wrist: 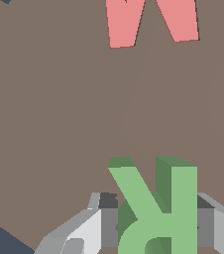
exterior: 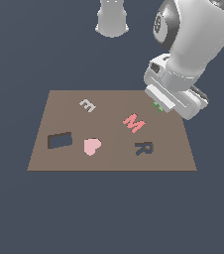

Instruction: Insert a designated object into the corresponding slot on a board.

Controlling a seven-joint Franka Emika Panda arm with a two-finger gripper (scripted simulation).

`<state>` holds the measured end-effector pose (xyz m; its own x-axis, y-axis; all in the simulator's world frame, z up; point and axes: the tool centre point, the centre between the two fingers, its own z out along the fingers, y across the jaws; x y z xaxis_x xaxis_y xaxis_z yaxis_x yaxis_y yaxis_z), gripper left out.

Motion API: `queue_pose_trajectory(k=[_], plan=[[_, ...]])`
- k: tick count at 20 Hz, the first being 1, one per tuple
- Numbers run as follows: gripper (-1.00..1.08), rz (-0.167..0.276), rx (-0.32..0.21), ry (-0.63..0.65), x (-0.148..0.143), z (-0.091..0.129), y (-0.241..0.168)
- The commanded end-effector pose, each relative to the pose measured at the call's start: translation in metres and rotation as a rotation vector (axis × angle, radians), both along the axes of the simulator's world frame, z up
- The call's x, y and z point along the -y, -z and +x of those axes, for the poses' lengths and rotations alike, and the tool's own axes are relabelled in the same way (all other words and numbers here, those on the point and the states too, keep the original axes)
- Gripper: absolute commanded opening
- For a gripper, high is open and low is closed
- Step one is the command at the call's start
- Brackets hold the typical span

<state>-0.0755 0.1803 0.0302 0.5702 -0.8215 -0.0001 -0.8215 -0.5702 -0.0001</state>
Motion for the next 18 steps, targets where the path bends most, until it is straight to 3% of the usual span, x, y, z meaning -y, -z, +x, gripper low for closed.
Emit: queue_pose_trajectory(k=[1, 10, 18], plan=[[-1.0, 0.0, 0.0, 0.0, 0.0, 0.0, 0.0], [-1.0, 0.0, 0.0, 0.023, 0.002, 0.007, 0.0], [-1.0, 0.001, 0.0, 0.12, 0.01, 0.039, -0.003]])
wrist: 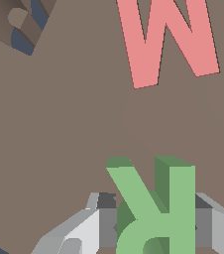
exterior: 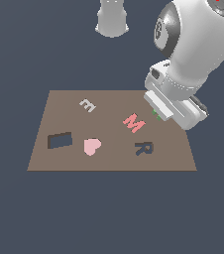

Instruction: Insert a designated object into the corresponding slot on a board.

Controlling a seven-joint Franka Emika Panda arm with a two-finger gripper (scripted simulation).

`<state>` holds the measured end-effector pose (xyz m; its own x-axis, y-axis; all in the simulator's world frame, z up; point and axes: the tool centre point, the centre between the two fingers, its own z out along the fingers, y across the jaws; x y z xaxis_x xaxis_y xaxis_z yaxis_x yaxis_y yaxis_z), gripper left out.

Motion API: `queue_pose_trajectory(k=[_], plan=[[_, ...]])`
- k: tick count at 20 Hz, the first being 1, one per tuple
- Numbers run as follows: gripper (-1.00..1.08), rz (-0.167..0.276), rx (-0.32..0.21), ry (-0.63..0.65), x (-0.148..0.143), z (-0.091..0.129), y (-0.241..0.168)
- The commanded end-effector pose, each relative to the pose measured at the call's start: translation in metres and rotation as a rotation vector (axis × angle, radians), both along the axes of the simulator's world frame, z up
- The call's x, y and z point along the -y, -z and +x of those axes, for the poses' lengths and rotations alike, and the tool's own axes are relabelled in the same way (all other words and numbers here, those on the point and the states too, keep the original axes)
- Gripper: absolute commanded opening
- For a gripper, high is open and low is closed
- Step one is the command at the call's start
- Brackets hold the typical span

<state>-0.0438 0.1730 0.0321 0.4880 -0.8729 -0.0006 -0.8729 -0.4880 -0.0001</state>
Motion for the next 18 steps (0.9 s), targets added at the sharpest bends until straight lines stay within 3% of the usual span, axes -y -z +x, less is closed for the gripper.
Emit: queue_pose_trajectory(k=[1, 11, 18], plan=[[-1.0, 0.0, 0.0, 0.041, 0.004, 0.013, -0.001], [-1.0, 0.001, 0.0, 0.261, 0.035, 0.08, -0.005], [-1.0, 0.001, 0.0, 0.374, 0.058, 0.112, -0.007]])
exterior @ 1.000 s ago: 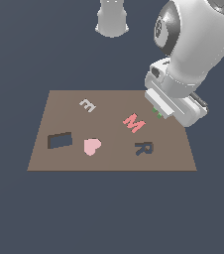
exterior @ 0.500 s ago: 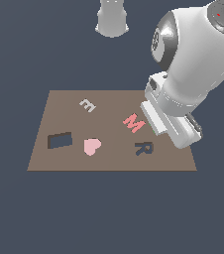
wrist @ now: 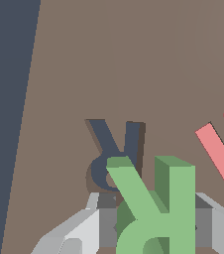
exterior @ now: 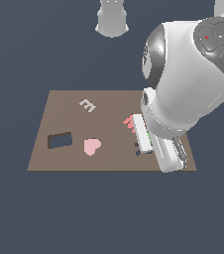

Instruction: Insert a designated object into the corresponding slot on a board.

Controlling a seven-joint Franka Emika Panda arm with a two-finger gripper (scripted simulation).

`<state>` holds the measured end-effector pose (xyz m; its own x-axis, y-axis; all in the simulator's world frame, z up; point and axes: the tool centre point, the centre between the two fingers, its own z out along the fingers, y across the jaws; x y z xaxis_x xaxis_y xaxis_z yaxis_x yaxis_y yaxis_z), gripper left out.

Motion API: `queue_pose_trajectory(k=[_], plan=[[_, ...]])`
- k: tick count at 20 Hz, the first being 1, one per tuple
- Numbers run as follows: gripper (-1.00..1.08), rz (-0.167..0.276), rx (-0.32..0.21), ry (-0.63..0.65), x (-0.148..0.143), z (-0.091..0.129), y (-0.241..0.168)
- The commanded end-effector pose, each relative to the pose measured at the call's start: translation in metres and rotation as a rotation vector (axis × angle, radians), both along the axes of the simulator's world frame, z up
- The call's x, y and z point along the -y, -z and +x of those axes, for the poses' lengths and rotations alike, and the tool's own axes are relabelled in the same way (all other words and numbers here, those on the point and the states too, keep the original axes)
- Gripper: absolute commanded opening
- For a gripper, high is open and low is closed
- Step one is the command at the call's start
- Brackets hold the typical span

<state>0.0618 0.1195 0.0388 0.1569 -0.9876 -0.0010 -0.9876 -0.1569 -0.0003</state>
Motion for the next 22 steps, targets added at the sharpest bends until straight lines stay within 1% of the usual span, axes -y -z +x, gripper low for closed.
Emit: queue_pose_trajectory(k=[1, 8, 15, 20, 21, 22], plan=[[-1.0, 0.0, 0.0, 0.033, 0.007, 0.009, -0.001], [-1.0, 0.0, 0.0, 0.082, 0.018, 0.021, -0.001], [-1.0, 0.0, 0.0, 0.085, 0.019, 0.022, -0.001], [-1.0, 0.0, -0.001, 0.085, 0.019, 0.021, 0.009], [1.0, 0.0, -0.001, 0.085, 0.019, 0.021, 0.009], [1.0, 0.0, -0.001, 0.085, 0.019, 0.021, 0.009]])
